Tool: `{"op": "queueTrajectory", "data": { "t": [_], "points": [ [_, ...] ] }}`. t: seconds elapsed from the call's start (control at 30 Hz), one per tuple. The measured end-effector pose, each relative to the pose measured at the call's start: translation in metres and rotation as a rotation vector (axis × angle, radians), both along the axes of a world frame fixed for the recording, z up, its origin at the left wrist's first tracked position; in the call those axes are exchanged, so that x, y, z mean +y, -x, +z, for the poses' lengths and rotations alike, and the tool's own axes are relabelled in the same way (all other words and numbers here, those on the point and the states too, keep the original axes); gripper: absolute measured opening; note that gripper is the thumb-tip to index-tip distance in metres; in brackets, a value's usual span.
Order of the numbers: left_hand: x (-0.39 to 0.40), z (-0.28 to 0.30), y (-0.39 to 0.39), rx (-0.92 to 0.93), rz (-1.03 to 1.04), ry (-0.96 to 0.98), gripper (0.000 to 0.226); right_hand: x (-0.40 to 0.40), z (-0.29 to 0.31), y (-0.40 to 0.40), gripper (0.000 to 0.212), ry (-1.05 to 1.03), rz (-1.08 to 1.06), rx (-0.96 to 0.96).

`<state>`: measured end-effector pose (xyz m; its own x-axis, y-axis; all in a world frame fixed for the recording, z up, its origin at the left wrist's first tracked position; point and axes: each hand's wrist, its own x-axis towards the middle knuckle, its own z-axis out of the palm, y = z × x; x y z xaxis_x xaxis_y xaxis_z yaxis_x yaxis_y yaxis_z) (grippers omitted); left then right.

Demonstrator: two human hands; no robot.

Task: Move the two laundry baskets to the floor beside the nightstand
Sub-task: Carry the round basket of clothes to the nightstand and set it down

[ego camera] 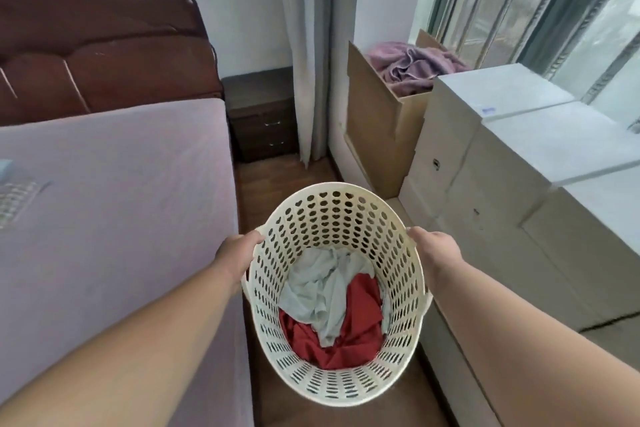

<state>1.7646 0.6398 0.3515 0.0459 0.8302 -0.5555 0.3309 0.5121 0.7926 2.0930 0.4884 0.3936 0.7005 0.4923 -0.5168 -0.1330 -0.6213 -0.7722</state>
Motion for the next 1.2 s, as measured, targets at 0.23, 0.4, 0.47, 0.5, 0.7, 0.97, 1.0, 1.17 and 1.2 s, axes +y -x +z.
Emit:
{"op": "queueTrajectory", "data": {
  "t": [0.23,0.4,0.47,0.5,0.7,0.97,1.0,1.17,1.2],
  "points": [
    [0.137,-0.007,-0.024,0.032,0.068,-0.045,0.044,0.167,-0.007,-0.049,0.044,0.002,0.139,-0.018],
    [0.227,-0.004,-0.053,0.053,0.18,-0.063,0.034,0.303,-0.006,-0.082,0.035,0.04,0.255,-0.012],
    [0.261,-0.004,-0.059,0.062,0.236,-0.061,0.031,0.349,-0.004,-0.09,0.03,0.057,0.297,-0.027],
    [0.276,-0.006,-0.06,0.068,0.25,-0.057,0.032,0.369,-0.003,-0.092,0.029,0.065,0.313,-0.035],
    [0.383,-0.044,-0.06,0.095,0.248,-0.015,0.043,0.493,-0.04,-0.097,0.03,0.111,0.349,-0.04],
    [0.545,-0.126,-0.07,0.121,0.103,0.113,0.036,0.635,-0.128,-0.098,0.032,0.212,0.239,0.017],
    [0.561,-0.134,-0.07,0.125,0.1,0.136,0.037,0.651,-0.139,-0.101,0.026,0.237,0.234,0.011],
    [0.616,-0.184,-0.069,0.106,0.159,0.207,0.039,0.71,-0.185,-0.125,0.026,0.279,0.196,0.05],
    [0.634,-0.216,-0.07,0.094,0.181,0.234,0.038,0.734,-0.214,-0.134,0.026,0.298,0.211,0.048]
  ]
}}
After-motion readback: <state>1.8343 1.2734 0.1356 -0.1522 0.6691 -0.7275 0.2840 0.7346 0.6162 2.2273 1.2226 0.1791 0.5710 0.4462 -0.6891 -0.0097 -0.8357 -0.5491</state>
